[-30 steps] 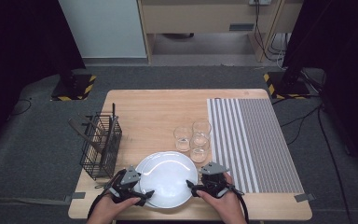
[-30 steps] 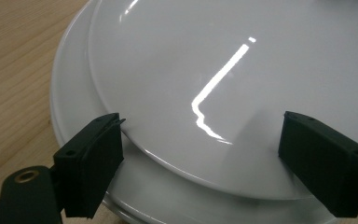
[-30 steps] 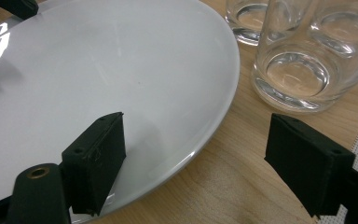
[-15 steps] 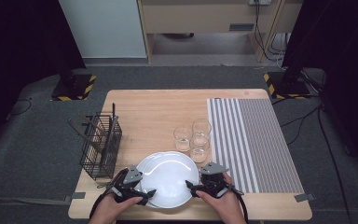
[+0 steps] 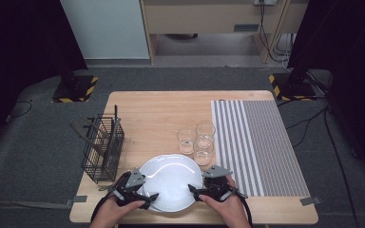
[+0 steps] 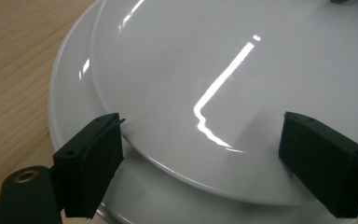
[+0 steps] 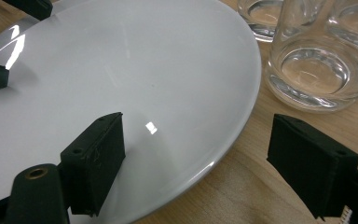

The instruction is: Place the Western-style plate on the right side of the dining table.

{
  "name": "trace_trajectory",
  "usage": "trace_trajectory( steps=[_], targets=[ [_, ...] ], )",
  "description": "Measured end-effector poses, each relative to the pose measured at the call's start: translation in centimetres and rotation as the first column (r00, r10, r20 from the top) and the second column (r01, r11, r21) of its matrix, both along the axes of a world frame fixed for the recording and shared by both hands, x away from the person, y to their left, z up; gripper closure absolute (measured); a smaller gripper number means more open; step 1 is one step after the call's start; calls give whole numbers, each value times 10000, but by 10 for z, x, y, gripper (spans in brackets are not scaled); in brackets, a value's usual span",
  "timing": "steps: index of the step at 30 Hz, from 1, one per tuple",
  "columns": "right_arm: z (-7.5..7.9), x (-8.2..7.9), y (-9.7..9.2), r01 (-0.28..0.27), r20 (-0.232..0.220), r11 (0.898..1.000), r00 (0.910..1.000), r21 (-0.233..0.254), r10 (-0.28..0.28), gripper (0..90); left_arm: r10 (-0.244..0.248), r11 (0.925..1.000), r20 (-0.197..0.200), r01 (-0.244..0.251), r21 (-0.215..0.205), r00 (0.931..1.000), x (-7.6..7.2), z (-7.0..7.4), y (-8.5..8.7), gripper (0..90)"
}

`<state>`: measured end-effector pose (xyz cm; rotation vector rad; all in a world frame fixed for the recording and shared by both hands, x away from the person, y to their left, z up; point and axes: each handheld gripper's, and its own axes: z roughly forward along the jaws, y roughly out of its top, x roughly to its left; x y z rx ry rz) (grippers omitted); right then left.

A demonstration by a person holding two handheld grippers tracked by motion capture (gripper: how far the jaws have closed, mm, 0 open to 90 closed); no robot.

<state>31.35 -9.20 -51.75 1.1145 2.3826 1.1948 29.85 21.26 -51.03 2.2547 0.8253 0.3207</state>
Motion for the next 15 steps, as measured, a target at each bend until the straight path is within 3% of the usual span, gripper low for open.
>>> trace_trajectory(
  steps=[15],
  targets=[
    [-1, 2, -1, 69, -163, 9999, 9998, 150, -67, 199, -42, 9997, -234, 36, -227, 9997, -4, -1, 4, 134]
  ],
)
